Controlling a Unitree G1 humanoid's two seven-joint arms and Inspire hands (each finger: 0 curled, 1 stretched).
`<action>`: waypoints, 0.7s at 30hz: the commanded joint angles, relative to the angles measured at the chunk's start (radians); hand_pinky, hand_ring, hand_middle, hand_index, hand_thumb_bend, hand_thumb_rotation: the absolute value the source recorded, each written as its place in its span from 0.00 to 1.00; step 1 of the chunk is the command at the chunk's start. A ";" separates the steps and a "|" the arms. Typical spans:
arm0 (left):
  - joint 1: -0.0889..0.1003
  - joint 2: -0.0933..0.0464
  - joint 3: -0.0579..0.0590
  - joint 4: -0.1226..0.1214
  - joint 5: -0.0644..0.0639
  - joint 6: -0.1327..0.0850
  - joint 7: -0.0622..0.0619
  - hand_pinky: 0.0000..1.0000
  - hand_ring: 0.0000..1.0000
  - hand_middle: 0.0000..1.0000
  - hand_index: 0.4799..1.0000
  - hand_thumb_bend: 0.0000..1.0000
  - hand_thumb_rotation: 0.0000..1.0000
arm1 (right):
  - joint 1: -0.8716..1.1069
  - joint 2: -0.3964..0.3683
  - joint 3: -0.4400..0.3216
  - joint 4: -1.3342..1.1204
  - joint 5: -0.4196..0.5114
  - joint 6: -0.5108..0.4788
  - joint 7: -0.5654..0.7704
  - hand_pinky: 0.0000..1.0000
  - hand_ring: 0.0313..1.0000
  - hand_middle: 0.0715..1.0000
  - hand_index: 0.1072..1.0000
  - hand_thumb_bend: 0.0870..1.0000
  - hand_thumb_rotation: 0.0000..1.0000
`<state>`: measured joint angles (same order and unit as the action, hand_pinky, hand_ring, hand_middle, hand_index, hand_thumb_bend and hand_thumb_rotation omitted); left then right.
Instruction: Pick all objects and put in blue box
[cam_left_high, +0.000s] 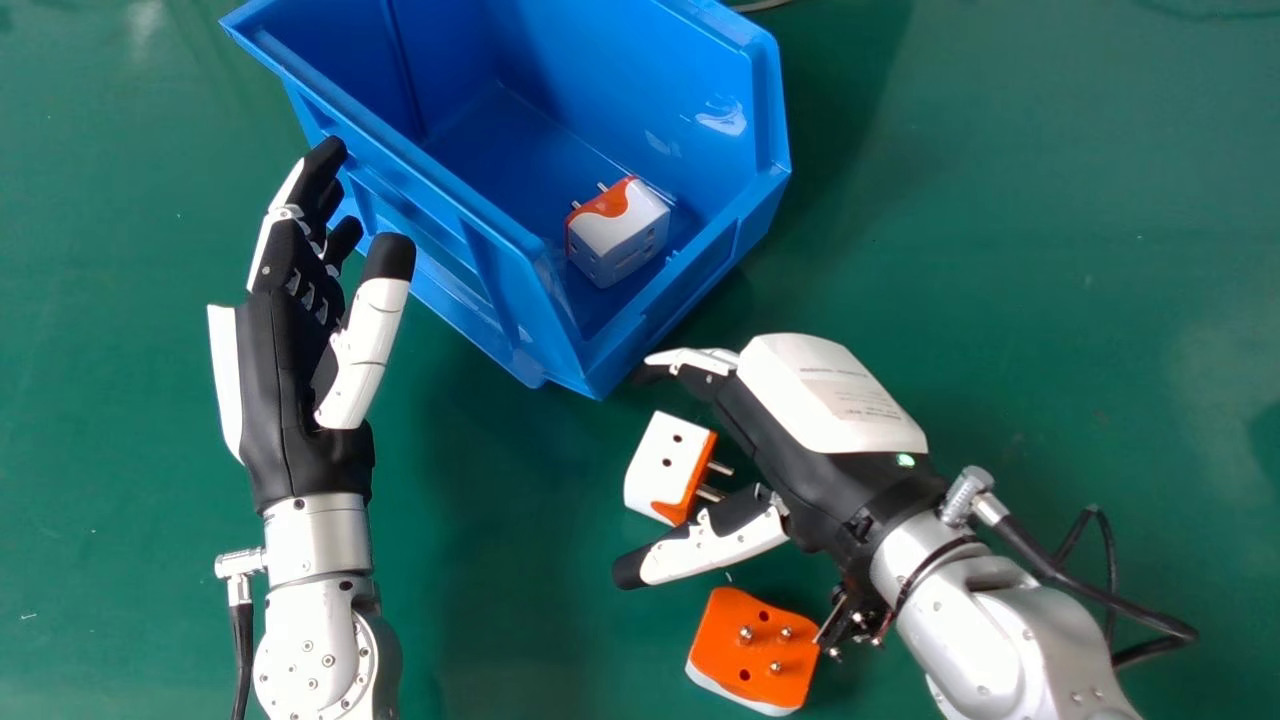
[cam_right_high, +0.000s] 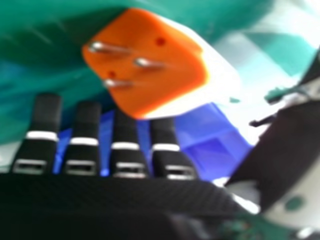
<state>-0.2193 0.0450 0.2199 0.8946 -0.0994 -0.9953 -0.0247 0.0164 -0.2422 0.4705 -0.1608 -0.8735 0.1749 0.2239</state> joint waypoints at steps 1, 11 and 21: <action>-0.002 0.000 -0.003 -0.011 -0.007 -0.013 -0.012 0.91 0.93 0.92 0.67 0.85 0.64 | -0.024 0.007 0.010 0.003 -0.015 0.015 0.001 0.73 0.83 0.86 0.83 0.82 0.40; 0.001 0.001 -0.001 -0.014 -0.003 -0.017 -0.009 0.91 0.94 0.92 0.67 0.86 0.64 | -0.060 0.012 0.048 0.073 -0.019 0.016 -0.026 0.67 0.85 0.88 0.86 0.82 0.41; 0.003 0.005 -0.003 -0.014 0.005 -0.018 -0.007 0.90 0.93 0.92 0.67 0.86 0.63 | -0.076 0.029 0.065 0.112 -0.029 0.036 -0.049 0.66 0.85 0.88 0.84 0.82 0.40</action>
<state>-0.2187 0.0464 0.2210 0.8946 -0.1064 -0.9954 -0.0336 -0.0561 -0.2201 0.5272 -0.0558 -0.9019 0.2068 0.1790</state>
